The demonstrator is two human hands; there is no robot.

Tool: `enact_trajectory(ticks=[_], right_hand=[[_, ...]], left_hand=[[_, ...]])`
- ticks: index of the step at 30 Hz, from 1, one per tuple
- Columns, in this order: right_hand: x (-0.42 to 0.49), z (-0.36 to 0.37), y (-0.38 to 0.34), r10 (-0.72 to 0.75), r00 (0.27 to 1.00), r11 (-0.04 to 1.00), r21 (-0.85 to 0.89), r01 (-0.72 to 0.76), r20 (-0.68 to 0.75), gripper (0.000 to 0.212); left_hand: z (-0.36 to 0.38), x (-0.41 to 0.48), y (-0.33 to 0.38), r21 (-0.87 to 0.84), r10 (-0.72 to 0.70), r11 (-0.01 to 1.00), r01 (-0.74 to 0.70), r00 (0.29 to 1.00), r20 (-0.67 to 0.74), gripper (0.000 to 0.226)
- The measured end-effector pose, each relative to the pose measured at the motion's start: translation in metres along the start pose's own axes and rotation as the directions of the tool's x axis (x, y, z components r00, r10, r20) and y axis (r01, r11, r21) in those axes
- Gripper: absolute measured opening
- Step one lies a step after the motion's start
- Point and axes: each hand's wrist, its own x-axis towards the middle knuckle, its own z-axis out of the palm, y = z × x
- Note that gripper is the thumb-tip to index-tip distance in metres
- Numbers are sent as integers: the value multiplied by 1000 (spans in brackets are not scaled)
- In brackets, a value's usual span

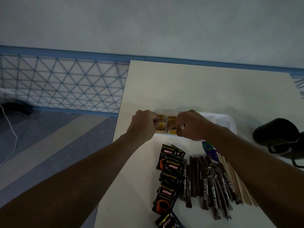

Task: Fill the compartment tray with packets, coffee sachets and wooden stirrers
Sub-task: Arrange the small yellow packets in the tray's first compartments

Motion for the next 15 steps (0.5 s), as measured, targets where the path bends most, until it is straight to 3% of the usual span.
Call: enact_trajectory(ticks=[15], right_hand=[[0, 2, 2, 8, 1000, 1000, 18, -9, 7, 36]], left_hand=[[3, 3, -4, 6, -7, 1000, 7, 1000, 12, 22]])
